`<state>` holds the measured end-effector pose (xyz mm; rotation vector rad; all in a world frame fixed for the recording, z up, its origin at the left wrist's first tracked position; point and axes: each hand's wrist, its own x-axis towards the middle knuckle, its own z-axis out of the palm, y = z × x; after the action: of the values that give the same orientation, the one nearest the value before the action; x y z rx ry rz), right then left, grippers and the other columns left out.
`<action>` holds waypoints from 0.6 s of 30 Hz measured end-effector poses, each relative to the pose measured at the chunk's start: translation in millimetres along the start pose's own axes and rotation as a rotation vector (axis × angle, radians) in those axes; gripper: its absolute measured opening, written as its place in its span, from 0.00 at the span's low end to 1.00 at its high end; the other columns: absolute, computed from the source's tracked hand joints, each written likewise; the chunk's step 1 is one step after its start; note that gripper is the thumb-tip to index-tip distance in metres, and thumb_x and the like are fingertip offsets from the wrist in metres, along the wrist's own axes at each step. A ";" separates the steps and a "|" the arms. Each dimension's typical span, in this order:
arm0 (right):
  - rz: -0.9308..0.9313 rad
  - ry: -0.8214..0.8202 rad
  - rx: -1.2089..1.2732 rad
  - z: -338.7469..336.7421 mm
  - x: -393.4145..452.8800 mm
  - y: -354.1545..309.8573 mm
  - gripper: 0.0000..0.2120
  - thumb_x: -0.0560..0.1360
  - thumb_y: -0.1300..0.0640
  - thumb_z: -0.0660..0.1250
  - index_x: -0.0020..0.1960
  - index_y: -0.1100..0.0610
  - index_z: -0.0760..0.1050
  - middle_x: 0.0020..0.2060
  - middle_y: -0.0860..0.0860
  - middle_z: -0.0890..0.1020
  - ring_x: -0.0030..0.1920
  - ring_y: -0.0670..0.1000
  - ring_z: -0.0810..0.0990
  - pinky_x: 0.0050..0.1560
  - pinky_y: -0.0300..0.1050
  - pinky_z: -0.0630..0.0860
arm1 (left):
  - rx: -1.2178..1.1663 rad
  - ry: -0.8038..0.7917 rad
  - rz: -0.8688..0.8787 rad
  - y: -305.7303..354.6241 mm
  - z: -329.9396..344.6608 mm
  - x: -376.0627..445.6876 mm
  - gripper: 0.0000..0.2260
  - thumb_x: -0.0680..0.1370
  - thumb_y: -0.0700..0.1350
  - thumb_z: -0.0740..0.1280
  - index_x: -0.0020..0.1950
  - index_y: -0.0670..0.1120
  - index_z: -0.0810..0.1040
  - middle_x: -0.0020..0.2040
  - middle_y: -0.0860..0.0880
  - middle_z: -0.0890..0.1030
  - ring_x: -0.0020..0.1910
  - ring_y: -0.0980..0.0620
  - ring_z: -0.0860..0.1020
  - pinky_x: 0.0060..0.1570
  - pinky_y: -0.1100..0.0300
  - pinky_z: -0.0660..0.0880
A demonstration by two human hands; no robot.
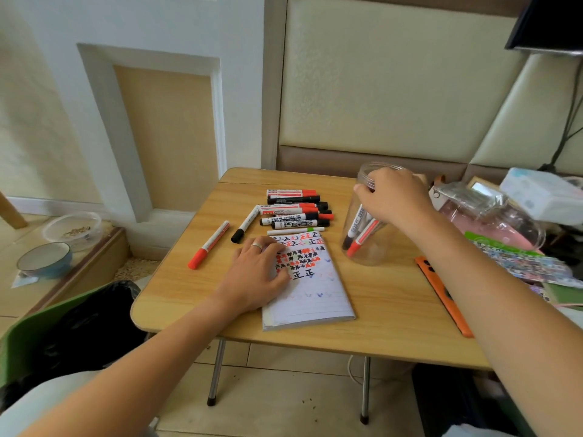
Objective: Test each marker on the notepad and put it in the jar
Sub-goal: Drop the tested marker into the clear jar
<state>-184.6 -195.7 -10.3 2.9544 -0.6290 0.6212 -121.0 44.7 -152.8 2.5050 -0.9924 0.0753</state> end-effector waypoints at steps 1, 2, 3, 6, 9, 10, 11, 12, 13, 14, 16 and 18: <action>0.012 -0.015 -0.010 -0.4 1.0 0.4 0.19 0.82 0.47 0.58 0.35 0.55 0.69 0.38 0.55 0.78 0.50 0.61 0.79 0.49 0.51 0.62 | -0.002 0.001 -0.005 -0.2 0.1 0.2 0.32 0.74 0.65 0.51 0.74 0.53 0.70 0.73 0.52 0.68 0.73 0.52 0.63 0.73 0.51 0.58; 0.023 -0.023 -0.005 -1.3 1.1 0.0 0.19 0.81 0.48 0.59 0.34 0.55 0.69 0.37 0.54 0.76 0.49 0.61 0.79 0.49 0.51 0.62 | -0.004 0.004 -0.007 -0.7 0.3 0.2 0.31 0.75 0.63 0.53 0.74 0.53 0.70 0.73 0.52 0.68 0.73 0.52 0.63 0.72 0.51 0.58; 0.031 -0.021 0.010 -1.9 0.8 -1.3 0.18 0.81 0.48 0.60 0.35 0.55 0.70 0.37 0.54 0.76 0.50 0.61 0.79 0.49 0.50 0.63 | -0.007 0.008 -0.008 -1.1 0.4 0.0 0.30 0.75 0.62 0.54 0.74 0.53 0.71 0.73 0.52 0.68 0.73 0.52 0.63 0.72 0.52 0.58; 0.013 0.139 0.115 -0.5 -3.9 -7.3 0.09 0.80 0.51 0.63 0.48 0.57 0.77 0.45 0.56 0.81 0.53 0.62 0.79 0.51 0.52 0.68 | -0.036 0.025 -0.022 -2.6 0.6 -0.5 0.28 0.75 0.61 0.55 0.72 0.53 0.72 0.72 0.52 0.69 0.73 0.51 0.64 0.73 0.51 0.60; -0.150 0.507 0.086 6.0 -12.1 -20.1 0.05 0.77 0.60 0.66 0.51 0.61 0.78 0.49 0.58 0.79 0.51 0.61 0.76 0.50 0.54 0.72 | -0.063 0.047 -0.043 -2.7 0.6 1.2 0.27 0.74 0.61 0.56 0.70 0.52 0.73 0.70 0.52 0.70 0.71 0.51 0.66 0.72 0.52 0.62; -0.230 0.586 0.082 9.3 -14.2 -26.9 0.04 0.76 0.64 0.66 0.49 0.62 0.78 0.47 0.58 0.79 0.50 0.60 0.76 0.48 0.54 0.73 | -0.063 0.048 -0.046 -2.9 0.4 1.7 0.27 0.73 0.60 0.56 0.70 0.52 0.74 0.70 0.51 0.71 0.71 0.51 0.67 0.71 0.52 0.63; -0.310 0.607 0.079 14.4 -15.2 -34.4 0.04 0.75 0.67 0.66 0.48 0.62 0.78 0.46 0.58 0.79 0.48 0.59 0.76 0.46 0.53 0.74 | -0.065 0.046 -0.049 -3.0 0.3 2.5 0.27 0.73 0.60 0.57 0.69 0.52 0.74 0.70 0.51 0.71 0.71 0.51 0.67 0.71 0.52 0.63; -0.384 0.570 0.086 20.9 -15.5 -41.9 0.04 0.74 0.68 0.66 0.47 0.62 0.78 0.44 0.57 0.79 0.47 0.58 0.76 0.44 0.54 0.76 | -0.070 0.045 -0.051 -3.2 0.5 2.9 0.27 0.72 0.60 0.58 0.69 0.51 0.74 0.69 0.51 0.71 0.71 0.50 0.67 0.71 0.53 0.63; -0.429 0.487 0.102 28.7 -15.5 -49.0 0.04 0.75 0.68 0.66 0.47 0.61 0.78 0.43 0.56 0.79 0.46 0.57 0.77 0.43 0.54 0.77 | -0.077 0.043 -0.052 -3.1 0.6 3.3 0.27 0.72 0.60 0.58 0.68 0.51 0.74 0.69 0.51 0.71 0.71 0.50 0.67 0.71 0.53 0.63; -0.448 0.373 0.127 37.9 -14.9 -55.4 0.04 0.77 0.67 0.66 0.47 0.61 0.79 0.43 0.55 0.79 0.46 0.57 0.77 0.43 0.55 0.78 | -0.082 0.041 -0.055 -3.0 0.7 3.8 0.27 0.72 0.60 0.59 0.68 0.51 0.73 0.69 0.51 0.71 0.71 0.50 0.67 0.71 0.53 0.63; -0.425 0.145 0.153 59.7 -13.6 -64.8 0.06 0.80 0.65 0.65 0.50 0.60 0.80 0.44 0.54 0.80 0.47 0.56 0.78 0.46 0.55 0.80 | -0.089 0.043 -0.063 -2.8 1.5 4.5 0.28 0.72 0.61 0.59 0.69 0.51 0.73 0.70 0.51 0.70 0.71 0.50 0.66 0.72 0.53 0.63; -0.395 0.025 0.129 83.2 -11.0 -69.7 0.07 0.79 0.66 0.67 0.53 0.58 0.81 0.46 0.53 0.81 0.48 0.55 0.80 0.49 0.54 0.81 | -0.089 0.050 -0.065 -3.0 2.7 4.8 0.28 0.72 0.60 0.59 0.69 0.50 0.73 0.69 0.51 0.70 0.71 0.51 0.66 0.71 0.53 0.63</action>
<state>-134.7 -139.2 -89.1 3.0496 0.0049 0.6752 -115.7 42.5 -155.4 2.4401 -0.8739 0.0717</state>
